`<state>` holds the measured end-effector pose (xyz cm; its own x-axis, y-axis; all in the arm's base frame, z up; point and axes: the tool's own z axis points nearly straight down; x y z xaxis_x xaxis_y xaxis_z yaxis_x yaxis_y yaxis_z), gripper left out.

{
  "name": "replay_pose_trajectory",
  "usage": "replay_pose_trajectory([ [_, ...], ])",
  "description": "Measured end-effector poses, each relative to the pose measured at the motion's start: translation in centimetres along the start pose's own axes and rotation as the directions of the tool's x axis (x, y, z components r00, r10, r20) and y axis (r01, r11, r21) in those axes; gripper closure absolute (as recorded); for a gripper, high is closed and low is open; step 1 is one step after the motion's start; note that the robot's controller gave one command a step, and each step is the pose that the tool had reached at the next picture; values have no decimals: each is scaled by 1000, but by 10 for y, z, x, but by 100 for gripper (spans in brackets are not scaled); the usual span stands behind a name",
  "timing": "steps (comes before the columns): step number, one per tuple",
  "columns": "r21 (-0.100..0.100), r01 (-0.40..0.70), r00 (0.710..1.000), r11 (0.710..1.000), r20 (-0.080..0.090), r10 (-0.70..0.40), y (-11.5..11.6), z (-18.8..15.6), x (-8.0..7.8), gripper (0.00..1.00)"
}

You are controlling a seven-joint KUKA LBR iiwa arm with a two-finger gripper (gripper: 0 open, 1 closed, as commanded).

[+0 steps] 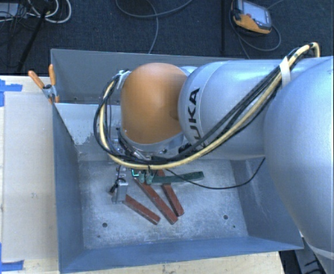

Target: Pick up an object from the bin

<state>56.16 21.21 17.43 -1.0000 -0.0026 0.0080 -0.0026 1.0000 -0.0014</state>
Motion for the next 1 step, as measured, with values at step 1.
replay_pose_trajectory([
  [1,0,170,985,986,7,-170,-60,107,62,0],
])
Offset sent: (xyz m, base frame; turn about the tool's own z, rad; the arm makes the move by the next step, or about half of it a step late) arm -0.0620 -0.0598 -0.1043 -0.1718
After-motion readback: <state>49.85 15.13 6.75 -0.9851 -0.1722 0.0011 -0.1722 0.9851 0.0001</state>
